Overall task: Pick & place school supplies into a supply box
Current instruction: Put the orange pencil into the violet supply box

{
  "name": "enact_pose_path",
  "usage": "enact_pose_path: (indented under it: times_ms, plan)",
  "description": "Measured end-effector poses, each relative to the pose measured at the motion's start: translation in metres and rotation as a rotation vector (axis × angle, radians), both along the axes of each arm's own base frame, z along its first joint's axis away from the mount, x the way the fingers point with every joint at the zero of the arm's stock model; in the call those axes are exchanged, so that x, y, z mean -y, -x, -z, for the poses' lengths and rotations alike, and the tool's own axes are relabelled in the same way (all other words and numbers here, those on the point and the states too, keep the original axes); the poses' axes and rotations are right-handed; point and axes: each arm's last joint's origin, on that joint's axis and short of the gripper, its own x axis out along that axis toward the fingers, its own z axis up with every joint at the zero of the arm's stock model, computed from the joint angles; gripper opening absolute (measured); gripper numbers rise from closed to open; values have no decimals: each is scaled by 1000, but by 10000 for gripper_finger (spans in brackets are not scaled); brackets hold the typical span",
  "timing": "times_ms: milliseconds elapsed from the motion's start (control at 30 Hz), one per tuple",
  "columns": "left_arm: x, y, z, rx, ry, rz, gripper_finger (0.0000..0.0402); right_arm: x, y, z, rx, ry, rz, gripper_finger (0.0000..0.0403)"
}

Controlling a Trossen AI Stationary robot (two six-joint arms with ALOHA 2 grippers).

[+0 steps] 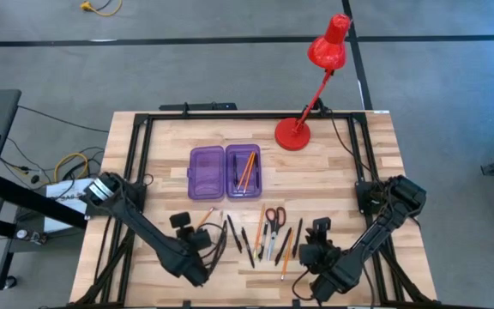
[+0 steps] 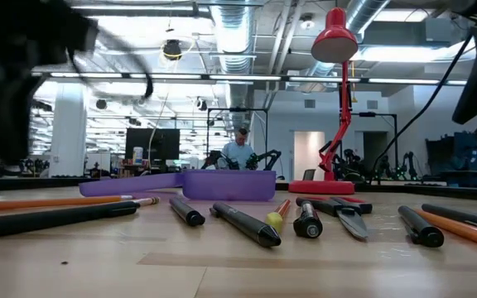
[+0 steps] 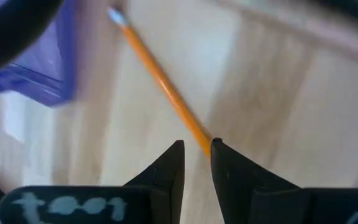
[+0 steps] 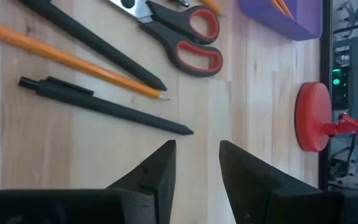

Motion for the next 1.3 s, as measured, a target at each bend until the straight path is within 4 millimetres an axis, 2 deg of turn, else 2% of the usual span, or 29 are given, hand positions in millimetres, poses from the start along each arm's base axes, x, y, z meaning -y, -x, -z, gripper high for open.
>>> enact_pose_path:
  times_ms: [167, 267, 400, 600, 800, 1133, 1300]
  plan:
    - [-16, -1, -19, 147, -15, -51, 67, 0, -1, 0, 11, -6, 2, 118]
    - [-24, -2, -15, 216, 28, -75, 67, -1, -1, 0, 20, -12, 5, 118]
    - [-31, -4, 2, 289, 133, -94, 67, -2, -1, 1, 24, -17, 1, 118]
    - [-43, 6, 20, 221, 135, -145, 67, -3, 1, 0, 21, -14, -6, 118]
    - [-48, 13, 29, 177, 134, -165, 67, -3, 1, 0, 22, -16, -3, 118]
    - [-49, 13, 25, 182, 138, -151, 67, -3, 0, 1, 24, -17, -2, 118]
    - [-50, 17, 8, 231, 167, -142, 67, -3, 0, 1, 24, -19, -2, 118]
